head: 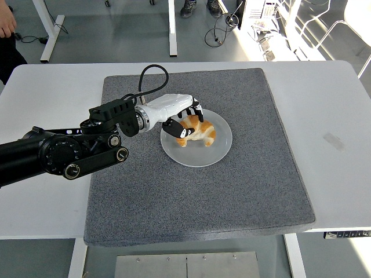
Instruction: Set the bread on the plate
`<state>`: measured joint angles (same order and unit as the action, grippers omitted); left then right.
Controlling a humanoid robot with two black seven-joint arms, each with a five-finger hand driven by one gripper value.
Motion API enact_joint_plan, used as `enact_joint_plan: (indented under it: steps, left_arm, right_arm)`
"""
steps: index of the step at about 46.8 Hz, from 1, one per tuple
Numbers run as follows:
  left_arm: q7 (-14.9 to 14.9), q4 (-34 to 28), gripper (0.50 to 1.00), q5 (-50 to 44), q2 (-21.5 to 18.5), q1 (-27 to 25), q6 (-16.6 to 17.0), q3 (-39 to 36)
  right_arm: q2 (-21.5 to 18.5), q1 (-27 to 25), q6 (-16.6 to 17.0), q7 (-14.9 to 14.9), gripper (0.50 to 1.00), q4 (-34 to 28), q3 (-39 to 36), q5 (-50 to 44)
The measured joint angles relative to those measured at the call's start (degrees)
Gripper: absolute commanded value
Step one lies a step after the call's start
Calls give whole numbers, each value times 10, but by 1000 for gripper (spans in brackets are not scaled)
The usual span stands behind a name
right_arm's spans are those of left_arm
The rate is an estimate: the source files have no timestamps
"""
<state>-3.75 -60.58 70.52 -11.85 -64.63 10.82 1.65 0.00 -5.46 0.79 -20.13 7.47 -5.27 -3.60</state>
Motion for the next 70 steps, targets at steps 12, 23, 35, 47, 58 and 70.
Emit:
enact_joint_plan:
  steps: [12, 23, 35, 47, 58, 70]
  left_arm:
    - [3, 4, 634, -1, 0, 7, 3, -2]
    - [4, 4, 921, -9, 0, 7, 3, 0]
    - [4, 4, 930, -11, 0, 7, 3, 2]
    - [8, 4, 930, -112, -10, 8, 9, 120]
    - [57, 39, 930, -270, -12, 32, 31, 227]
    - [144, 98, 930, -405, -10, 44, 47, 245]
  right_arm:
    - [0, 0, 0, 0, 1000, 0, 0, 0]
    - [0, 0, 0, 0, 1000, 0, 0, 0]
    - [0, 0, 0, 0, 1000, 0, 0, 0]
    - [0, 0, 0, 0, 1000, 0, 0, 0]
    - [0, 0, 0, 0, 1000, 0, 0, 0]
    - [0, 0, 0, 0, 1000, 0, 0, 0]
